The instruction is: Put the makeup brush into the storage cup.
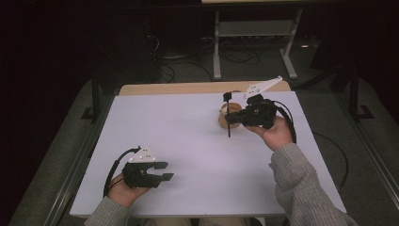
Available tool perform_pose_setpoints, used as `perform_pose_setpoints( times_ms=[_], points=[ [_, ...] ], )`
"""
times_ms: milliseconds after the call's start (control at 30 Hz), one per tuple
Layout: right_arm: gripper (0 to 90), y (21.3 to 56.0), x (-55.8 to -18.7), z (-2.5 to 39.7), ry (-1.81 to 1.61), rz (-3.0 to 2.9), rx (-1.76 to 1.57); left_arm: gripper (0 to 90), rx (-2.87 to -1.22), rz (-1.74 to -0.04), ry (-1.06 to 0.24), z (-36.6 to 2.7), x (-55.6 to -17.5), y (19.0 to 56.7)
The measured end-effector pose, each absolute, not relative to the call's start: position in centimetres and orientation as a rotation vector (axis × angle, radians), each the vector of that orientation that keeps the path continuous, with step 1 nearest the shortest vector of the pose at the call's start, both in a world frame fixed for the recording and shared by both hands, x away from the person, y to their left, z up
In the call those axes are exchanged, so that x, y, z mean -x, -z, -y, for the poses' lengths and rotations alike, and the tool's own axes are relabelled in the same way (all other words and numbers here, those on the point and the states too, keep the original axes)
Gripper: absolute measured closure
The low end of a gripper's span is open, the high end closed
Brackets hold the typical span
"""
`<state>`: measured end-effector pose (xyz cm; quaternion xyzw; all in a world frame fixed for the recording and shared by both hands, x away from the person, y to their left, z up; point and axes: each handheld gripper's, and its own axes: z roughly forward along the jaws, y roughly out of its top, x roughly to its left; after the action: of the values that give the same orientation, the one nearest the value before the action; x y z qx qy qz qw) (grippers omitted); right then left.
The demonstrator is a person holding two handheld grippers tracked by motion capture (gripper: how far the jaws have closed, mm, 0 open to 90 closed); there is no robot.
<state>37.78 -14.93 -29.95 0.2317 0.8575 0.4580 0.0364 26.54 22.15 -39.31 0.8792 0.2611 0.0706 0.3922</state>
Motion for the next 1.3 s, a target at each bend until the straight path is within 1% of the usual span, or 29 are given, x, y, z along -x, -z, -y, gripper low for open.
perform_pose_setpoints(
  times_ms=[400, 600, 700, 967, 1300],
  points=[
    [84.4, 28.2, -39.8, 15.1, -1.382, -2.567, -0.739, 50.9, -2.216, -0.684, -0.193, -22.6, -26.5, 39.2],
    [84.4, 27.6, -41.4, 15.2, -1.365, -2.537, -0.777, 50.3, -2.209, -0.688, -0.193, -22.7, -26.6, 39.2],
    [84.4, 27.3, -42.7, 15.4, -1.323, -2.522, -0.811, 48.4, -2.192, -0.689, -0.179, -22.8, -26.7, 39.1],
    [84.4, 27.1, -44.6, 15.9, -1.306, -2.493, -0.869, 48.0, -2.173, -0.691, -0.178, -23.1, -26.7, 39.0],
    [84.4, 28.0, -46.1, 16.3, -1.322, -2.456, -0.946, 46.4, -2.146, -0.694, -0.176, -23.6, -26.9, 38.8]
  ],
)
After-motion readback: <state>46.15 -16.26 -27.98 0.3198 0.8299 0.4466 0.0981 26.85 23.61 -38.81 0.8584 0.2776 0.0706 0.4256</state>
